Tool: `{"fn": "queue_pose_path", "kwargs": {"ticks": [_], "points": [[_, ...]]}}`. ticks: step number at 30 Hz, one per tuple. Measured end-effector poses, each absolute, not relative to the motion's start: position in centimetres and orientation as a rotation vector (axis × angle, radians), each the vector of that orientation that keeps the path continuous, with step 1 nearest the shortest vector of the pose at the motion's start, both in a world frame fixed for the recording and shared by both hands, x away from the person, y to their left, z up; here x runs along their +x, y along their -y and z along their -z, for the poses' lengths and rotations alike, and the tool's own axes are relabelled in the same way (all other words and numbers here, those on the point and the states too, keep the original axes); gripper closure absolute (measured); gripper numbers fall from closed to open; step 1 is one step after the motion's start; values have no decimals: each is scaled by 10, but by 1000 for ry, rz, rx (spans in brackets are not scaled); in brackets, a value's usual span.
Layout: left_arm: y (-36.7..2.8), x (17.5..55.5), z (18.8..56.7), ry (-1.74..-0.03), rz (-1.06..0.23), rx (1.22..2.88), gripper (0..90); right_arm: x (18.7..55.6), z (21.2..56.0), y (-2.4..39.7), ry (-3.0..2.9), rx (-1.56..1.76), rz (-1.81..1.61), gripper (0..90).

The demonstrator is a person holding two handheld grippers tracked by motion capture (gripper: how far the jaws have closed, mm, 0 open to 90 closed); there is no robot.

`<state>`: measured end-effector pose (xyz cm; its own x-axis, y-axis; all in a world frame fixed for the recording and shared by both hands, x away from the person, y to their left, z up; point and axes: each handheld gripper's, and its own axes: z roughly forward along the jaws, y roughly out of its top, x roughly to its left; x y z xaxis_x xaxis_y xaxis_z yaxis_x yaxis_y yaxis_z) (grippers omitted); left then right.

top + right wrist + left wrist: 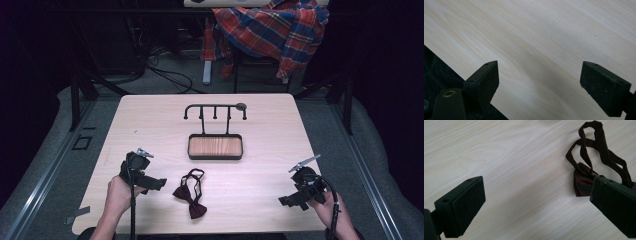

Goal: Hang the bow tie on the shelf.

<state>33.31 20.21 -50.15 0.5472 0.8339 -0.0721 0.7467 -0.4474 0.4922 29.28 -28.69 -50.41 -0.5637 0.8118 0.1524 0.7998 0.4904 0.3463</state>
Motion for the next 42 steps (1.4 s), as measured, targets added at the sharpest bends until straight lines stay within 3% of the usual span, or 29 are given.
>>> {"fn": "queue_pose_path", "kwargs": {"ticks": [24, 42], "points": [[-199, 346, 502, -1290, -236, 2276, 2, 293, 504, 285, -2702, 1423, -551, 154], [-177, 356, 511, -1223, -143, 2291, 0, 293, 507, 281, -2718, 1418, -520, 155]]}}
